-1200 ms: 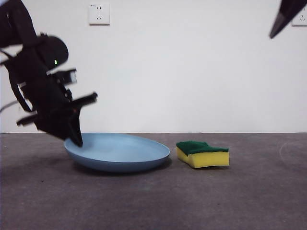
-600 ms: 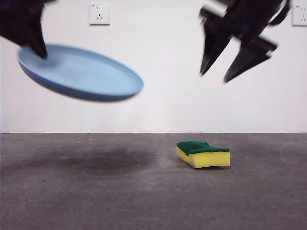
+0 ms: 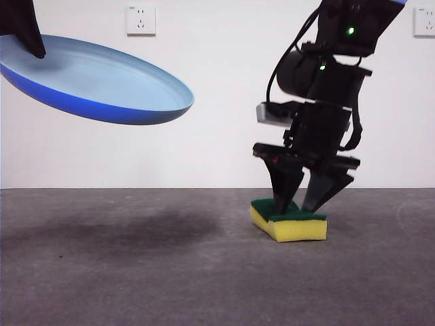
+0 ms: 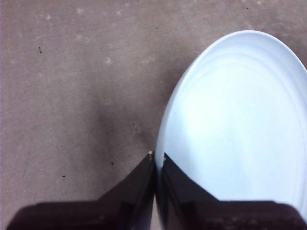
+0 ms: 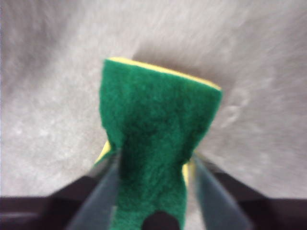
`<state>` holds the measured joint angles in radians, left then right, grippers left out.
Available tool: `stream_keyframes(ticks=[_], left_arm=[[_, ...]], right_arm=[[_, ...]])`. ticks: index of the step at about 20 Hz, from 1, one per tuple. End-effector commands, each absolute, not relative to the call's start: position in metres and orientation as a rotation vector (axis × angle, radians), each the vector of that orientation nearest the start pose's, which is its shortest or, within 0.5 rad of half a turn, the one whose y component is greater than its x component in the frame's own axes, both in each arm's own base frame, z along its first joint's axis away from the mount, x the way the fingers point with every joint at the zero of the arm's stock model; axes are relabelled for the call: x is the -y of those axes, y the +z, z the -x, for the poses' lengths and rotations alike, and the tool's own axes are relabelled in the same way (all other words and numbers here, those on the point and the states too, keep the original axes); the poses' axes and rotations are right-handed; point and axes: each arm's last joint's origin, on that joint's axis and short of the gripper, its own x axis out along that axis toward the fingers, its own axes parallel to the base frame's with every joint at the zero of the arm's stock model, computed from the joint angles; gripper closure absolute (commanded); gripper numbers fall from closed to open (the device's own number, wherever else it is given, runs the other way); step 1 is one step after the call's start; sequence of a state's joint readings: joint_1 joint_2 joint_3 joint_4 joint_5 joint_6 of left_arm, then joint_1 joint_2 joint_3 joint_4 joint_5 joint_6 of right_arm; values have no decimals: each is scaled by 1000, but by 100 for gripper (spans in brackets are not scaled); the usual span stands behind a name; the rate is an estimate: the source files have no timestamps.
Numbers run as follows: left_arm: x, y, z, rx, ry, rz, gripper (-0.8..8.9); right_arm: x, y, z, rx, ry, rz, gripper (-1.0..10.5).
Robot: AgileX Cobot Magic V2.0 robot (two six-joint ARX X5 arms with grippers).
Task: Pick up the plate,pick up the cloth,clean the plate with the cloth
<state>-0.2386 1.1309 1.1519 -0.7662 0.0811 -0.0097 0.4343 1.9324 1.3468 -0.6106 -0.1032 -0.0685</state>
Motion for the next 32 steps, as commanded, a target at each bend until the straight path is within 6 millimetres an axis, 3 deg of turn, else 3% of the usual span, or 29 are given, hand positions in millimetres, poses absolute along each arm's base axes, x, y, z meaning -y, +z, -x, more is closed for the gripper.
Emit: stream_keyframes(ticks=[1, 5, 9, 14, 19, 21, 24, 27, 32], left_arm=[[56, 341, -216, -745, -308, -57, 822], [56, 341, -216, -748, -309, -57, 822], [57, 339, -219, -751, -307, -57, 822], [72, 317, -244, -821, -314, -87, 822], [101, 273, -280, -930, -353, -99, 822], [115, 258, -288, -952, -377, -95, 822], [137, 249, -289, -961, -465, -73, 822], [151, 253, -287, -914, -521, -43, 822], [154, 256, -289, -872, -512, 10, 822]], right_arm=[[-170, 163, -349, -1206, 522, 277, 772], [-173, 151, -348, -1246, 526, 289, 962], [-177, 158, -344, -1242, 525, 277, 963], [-176, 207, -331, -1119, 537, 243, 963], [-176, 270, -303, -944, 572, 193, 963], [-181, 279, -295, -916, 596, 193, 963], [-195, 277, -289, -912, 635, 212, 963], [-217, 270, -284, -898, 680, 212, 963], [-247, 249, -271, -958, 743, 258, 963]])
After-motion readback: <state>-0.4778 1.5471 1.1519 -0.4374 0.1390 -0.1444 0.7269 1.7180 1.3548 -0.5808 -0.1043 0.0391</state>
